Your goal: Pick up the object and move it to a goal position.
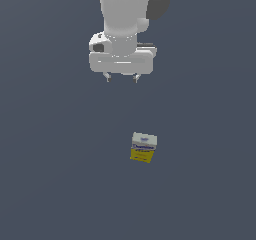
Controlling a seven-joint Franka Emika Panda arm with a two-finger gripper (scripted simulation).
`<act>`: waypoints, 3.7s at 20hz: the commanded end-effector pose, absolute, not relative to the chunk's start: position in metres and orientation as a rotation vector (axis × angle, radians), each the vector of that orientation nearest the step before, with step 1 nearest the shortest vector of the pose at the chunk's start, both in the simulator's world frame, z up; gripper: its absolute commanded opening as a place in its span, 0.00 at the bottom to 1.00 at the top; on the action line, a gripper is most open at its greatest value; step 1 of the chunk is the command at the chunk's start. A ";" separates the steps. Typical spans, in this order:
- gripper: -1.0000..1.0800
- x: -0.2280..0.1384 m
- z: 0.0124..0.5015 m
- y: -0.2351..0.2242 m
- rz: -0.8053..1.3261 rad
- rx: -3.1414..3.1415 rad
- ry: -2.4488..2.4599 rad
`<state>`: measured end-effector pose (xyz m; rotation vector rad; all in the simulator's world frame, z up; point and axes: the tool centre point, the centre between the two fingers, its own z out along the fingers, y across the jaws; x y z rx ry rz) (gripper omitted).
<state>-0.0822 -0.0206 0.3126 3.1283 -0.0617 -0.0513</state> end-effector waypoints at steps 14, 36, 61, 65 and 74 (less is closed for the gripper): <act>0.96 -0.086 0.304 0.002 -0.090 3.108 0.075; 0.96 -0.029 0.284 0.018 -0.076 3.032 0.689; 0.96 0.060 0.228 0.049 -0.030 2.634 1.694; 0.96 0.071 0.219 0.053 -0.020 2.554 1.819; 0.96 0.085 0.205 0.059 -0.003 2.434 1.985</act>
